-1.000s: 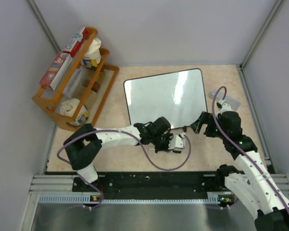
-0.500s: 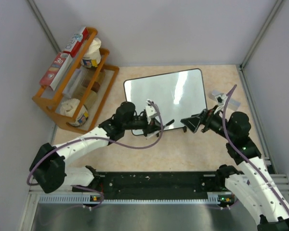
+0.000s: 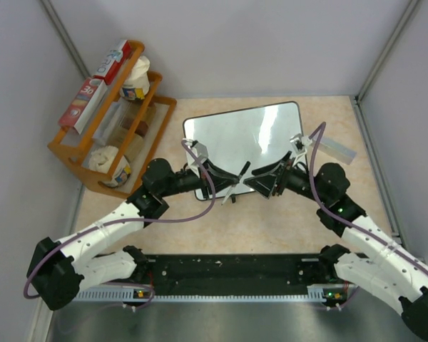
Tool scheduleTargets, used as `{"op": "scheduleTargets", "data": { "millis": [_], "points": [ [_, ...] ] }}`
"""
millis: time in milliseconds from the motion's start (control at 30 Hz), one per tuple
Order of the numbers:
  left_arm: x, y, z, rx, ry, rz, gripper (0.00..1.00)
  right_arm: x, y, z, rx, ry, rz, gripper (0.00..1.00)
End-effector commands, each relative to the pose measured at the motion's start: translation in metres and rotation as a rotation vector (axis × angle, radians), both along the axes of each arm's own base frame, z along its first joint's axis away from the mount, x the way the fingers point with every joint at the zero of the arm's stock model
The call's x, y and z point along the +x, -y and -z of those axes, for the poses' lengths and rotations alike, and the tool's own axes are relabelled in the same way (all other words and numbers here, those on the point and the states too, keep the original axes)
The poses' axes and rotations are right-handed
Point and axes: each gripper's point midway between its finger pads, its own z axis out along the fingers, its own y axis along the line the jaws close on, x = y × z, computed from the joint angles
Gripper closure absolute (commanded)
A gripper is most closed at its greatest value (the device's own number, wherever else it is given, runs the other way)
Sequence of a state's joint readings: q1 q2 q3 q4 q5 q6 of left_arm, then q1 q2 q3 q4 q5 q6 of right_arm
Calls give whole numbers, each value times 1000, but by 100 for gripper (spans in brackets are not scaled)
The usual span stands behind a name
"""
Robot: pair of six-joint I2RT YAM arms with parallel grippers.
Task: Write a sentence on the whiteboard
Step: Pass from the left arm to the right
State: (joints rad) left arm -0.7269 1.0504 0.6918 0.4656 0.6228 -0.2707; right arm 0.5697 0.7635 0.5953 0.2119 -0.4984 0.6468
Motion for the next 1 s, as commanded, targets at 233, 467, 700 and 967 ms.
{"op": "scheduleTargets", "data": {
  "millis": [233,467,700,967],
  "points": [
    [-16,2,-11,-55,1,85,100,-5,-27,-41,128,96,-80,51],
    [-18,2,-10,-53,6,102,100,-5,-29,-40,142,78,-83,84],
    [-20,3,-6,-36,-5,116,100,-7,-29,-41,138,90,-94,100],
    [-18,1,-7,-37,0,100,100,-8,-28,-41,131,101,-89,72]
  ]
}}
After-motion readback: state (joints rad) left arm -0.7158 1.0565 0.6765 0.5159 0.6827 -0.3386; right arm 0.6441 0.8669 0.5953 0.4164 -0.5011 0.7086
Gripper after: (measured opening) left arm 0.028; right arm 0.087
